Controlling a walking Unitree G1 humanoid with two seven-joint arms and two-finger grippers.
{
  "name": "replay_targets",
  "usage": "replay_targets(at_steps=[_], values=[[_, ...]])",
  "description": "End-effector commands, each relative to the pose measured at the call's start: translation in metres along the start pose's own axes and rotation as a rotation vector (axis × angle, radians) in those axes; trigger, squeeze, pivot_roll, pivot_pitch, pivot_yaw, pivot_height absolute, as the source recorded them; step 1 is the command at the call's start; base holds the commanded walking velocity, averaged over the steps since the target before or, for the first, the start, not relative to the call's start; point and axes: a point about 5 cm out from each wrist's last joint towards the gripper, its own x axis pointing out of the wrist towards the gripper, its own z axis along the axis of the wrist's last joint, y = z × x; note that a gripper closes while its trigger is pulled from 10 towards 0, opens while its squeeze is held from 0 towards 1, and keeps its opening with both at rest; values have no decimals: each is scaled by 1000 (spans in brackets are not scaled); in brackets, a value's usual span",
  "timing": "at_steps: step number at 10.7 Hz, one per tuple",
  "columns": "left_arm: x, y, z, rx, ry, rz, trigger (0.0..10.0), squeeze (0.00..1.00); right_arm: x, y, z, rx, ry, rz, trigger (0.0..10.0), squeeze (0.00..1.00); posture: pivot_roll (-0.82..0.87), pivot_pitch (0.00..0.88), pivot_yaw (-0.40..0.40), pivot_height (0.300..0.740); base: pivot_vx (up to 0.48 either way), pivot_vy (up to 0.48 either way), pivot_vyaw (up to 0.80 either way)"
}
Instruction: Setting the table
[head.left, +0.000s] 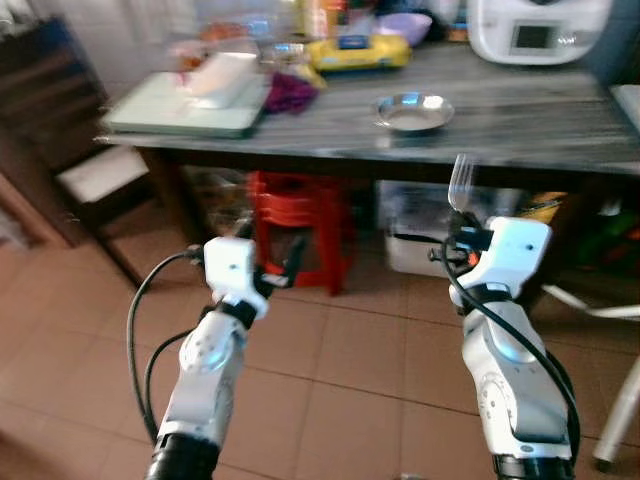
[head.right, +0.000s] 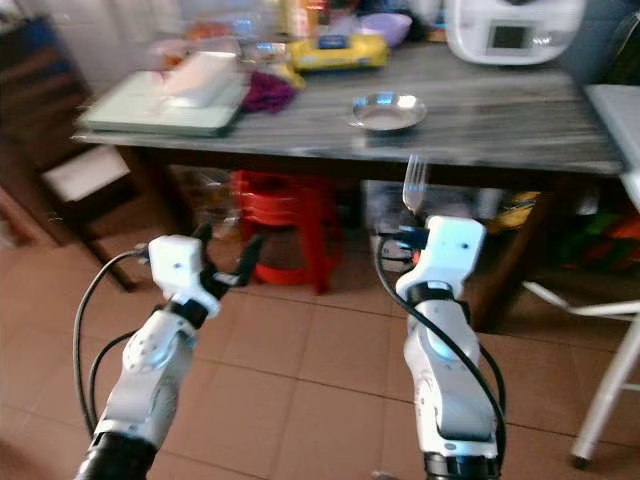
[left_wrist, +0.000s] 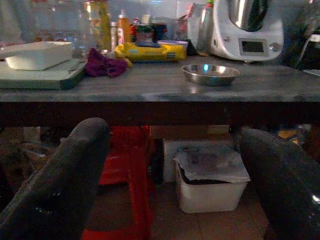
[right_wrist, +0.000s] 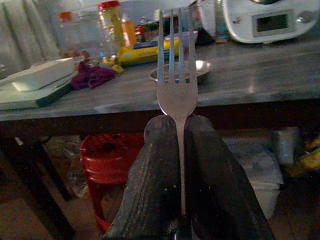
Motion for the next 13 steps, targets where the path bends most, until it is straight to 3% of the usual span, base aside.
replay_targets(at_steps=[1,4,13], values=[[4,-8,7,5,-33,-38,10000,0,-1,-7,3,-7,-15,-25,10000,0,-168,130,94,740,0,0,-650],[3,-10,7,-3,-29,-62,10000,0,-1,-6,4,-6,-15,-24,10000,0,-164,132,95,740,240,0,-635],[2,-17,6,-19,-16,-105,10000,0,0,-6,3,-6,-18,-31,10000,0,-166,129,102,740,454,0,0]])
